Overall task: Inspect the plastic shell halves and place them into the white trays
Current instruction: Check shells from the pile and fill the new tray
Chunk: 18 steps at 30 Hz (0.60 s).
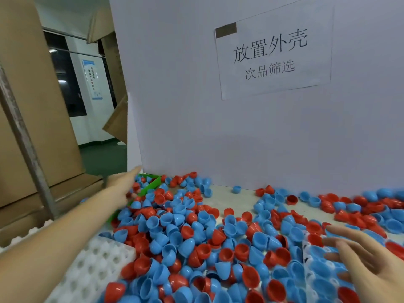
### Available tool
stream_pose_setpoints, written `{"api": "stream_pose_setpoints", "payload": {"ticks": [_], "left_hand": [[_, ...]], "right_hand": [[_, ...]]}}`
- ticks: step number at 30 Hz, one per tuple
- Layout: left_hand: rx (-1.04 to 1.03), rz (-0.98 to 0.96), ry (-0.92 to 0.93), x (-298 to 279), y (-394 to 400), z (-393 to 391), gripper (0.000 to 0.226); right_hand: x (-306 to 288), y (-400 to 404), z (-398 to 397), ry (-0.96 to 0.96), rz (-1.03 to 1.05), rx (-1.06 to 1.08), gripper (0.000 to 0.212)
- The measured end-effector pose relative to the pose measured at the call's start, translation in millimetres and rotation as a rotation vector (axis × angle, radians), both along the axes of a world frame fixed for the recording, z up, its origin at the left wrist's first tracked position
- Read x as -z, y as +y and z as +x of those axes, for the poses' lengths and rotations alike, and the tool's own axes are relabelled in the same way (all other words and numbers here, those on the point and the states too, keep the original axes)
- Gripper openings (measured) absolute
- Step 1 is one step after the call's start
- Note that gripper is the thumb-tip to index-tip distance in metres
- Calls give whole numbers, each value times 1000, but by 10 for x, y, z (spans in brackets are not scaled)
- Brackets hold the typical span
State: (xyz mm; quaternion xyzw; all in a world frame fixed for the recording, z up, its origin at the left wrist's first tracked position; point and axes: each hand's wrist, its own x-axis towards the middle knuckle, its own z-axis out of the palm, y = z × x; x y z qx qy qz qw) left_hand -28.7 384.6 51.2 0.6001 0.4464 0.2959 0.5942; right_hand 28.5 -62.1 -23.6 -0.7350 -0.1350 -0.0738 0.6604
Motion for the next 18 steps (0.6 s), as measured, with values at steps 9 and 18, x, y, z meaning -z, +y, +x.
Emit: {"api": "stream_pose_setpoints", "payload": {"ticks": [9, 18], "left_hand": [[687, -426, -370, 40, -2251, 194, 53], [850, -239, -179, 440, -3388, 81, 64]], "right_hand": [[-174, 97, -195, -26, -61, -180, 17], [-231, -89, -193, -21, -78, -204, 39]]}}
